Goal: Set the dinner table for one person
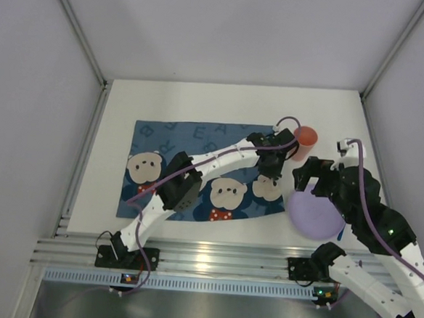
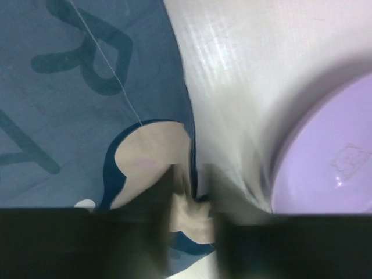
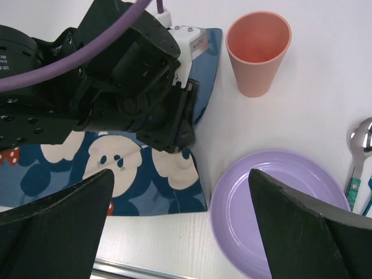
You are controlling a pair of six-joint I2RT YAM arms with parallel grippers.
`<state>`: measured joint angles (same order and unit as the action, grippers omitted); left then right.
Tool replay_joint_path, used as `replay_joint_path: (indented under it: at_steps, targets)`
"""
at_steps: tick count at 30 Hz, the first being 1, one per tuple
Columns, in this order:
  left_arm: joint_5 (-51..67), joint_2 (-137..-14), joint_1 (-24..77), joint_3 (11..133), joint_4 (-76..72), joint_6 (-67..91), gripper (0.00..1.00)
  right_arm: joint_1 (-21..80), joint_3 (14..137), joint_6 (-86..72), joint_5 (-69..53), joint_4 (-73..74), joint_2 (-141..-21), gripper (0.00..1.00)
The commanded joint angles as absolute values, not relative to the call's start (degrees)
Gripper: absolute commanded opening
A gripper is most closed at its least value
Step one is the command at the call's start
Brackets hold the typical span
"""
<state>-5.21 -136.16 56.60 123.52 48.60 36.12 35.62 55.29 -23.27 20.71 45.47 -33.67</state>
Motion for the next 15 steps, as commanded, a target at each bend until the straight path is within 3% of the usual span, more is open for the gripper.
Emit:
replay_joint_path:
  at_steps: [1, 2, 3, 9, 15]
  targets:
    - [-1.1, -133.4, 57.7, 125.9, 44.0, 37.9, 0.68, 36.5, 57.0, -22.0, 22.0, 45.1, -34.9, 1.00]
    - [-1.4, -132.4, 57.7, 125.9, 43.7, 38.1, 0.89, 36.4, 57.0, -22.0, 21.9, 45.0, -35.0, 1.00]
    - [-1.8, -131.6, 57.7, 126.0, 43.4, 38.1, 0.99, 36.5, 57.4, -21.9, 21.8, 44.7, -35.3, 1.00]
    - [-6.4, -122.5, 57.7, 123.2, 45.1, 38.0, 0.98, 36.4, 62.8, -18.0, 24.7, 42.7, -38.7, 1.00]
    - [-14.7, -105.7, 52.9, 105.2, 45.5, 41.0, 0.98, 32.7, 76.5, -12.8, 28.4, 46.7, -55.7, 1.00]
